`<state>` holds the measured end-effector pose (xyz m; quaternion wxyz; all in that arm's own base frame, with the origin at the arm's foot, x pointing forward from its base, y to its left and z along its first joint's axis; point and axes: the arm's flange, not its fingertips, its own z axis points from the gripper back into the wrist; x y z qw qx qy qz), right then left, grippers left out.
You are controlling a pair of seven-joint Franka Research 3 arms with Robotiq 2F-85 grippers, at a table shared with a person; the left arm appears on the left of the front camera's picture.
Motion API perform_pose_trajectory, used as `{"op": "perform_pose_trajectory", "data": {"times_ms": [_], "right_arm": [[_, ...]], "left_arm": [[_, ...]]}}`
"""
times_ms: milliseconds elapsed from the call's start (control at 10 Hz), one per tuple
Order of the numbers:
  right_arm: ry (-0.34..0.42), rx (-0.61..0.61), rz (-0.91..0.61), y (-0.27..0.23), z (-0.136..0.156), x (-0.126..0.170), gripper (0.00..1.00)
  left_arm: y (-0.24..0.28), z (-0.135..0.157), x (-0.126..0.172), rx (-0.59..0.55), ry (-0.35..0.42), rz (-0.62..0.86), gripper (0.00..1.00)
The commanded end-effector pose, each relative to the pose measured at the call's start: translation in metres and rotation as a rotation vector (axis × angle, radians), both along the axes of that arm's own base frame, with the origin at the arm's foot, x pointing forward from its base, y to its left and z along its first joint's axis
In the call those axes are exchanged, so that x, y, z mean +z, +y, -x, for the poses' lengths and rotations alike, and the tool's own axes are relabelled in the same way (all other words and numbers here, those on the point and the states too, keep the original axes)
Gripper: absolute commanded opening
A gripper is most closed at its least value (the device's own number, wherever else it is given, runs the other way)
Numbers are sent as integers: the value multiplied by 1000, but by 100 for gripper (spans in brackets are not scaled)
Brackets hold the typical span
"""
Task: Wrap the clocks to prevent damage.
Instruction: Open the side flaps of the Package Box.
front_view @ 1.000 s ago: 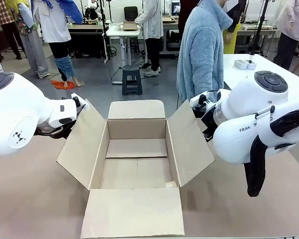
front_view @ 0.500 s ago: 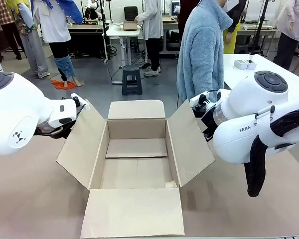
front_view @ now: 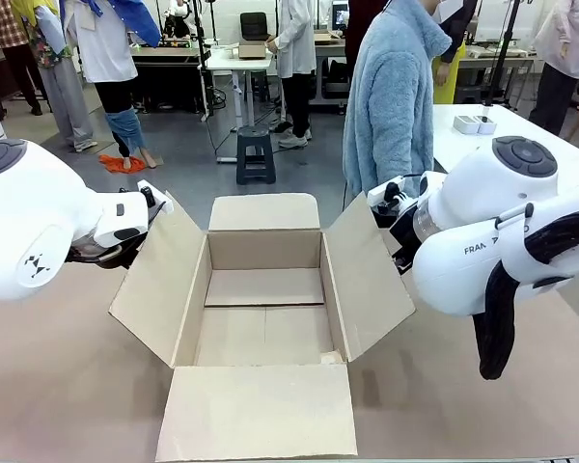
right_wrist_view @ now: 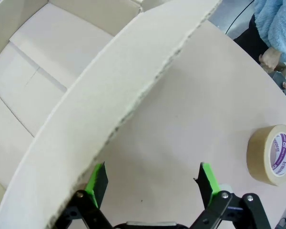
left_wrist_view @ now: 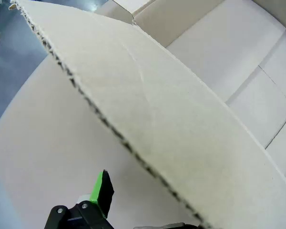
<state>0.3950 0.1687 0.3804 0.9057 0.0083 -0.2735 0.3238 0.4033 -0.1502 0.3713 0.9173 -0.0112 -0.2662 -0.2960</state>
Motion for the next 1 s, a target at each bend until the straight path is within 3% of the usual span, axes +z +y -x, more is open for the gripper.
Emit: {"op": "perform_pose_trajectory", "data": {"times_ms": [0,100,300,500,700,900], "right_arm": [[43,-29,40,8,1,61,100],[97,-70,67,11,-4,98,100],[105,-121,151,23,-3,158,100],[84,-147,183,37,13,210,100],[68,-149,210,46,30,233,100],[71,-124,174,44,29,238,100]], "left_arm": [[-33,3,50,-14,42,-33,100],[-91,14,95,-40,84,-64,100],[-134,14,153,-45,129,-147,100],[-159,29,200,-6,85,-197,100],[-161,45,226,15,63,-229,100],[-162,45,228,-27,78,-194,100]]}}
